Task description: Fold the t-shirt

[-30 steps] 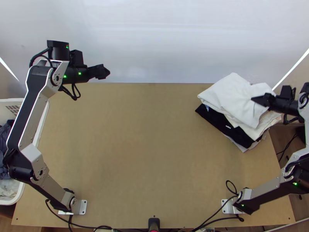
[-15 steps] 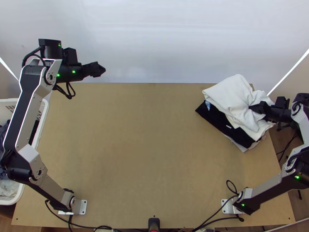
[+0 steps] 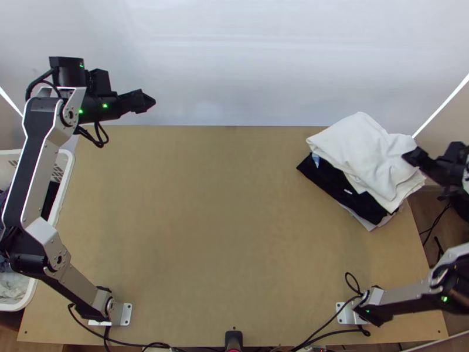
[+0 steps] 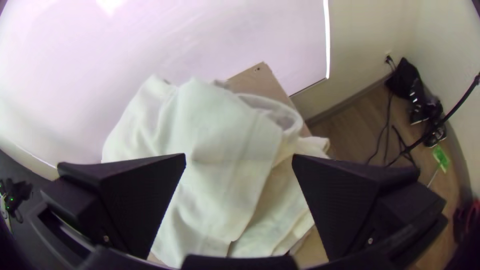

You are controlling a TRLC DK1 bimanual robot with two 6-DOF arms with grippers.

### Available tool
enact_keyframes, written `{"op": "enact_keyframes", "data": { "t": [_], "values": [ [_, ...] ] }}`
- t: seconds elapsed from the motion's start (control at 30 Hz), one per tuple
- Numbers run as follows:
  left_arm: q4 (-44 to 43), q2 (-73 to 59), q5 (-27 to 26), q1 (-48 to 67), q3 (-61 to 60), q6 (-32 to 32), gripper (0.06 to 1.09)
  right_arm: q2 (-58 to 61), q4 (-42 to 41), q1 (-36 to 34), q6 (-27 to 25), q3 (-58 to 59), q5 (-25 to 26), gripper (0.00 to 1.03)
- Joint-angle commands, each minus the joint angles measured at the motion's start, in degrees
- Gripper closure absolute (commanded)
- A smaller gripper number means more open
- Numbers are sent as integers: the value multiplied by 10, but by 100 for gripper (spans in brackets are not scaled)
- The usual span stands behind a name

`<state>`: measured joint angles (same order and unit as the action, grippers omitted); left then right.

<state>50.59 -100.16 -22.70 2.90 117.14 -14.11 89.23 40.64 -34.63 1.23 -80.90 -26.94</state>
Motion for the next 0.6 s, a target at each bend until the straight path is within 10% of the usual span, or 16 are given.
{"op": "enact_keyframes", "data": {
  "t": [0.0, 0.33, 0.57],
  "values": [
    [-5, -1, -19, -18, 4, 0, 10, -79, -12, 3, -6, -20, 94, 4],
    [-10, 5, -20, -36, 6, 3, 10, -110, -225, 103, -36, -10, 303, 4],
    [-16, 5, -12, -43, 21, 14, 10, -112, -624, 253, -129, 187, 381, 4]
  ]
}}
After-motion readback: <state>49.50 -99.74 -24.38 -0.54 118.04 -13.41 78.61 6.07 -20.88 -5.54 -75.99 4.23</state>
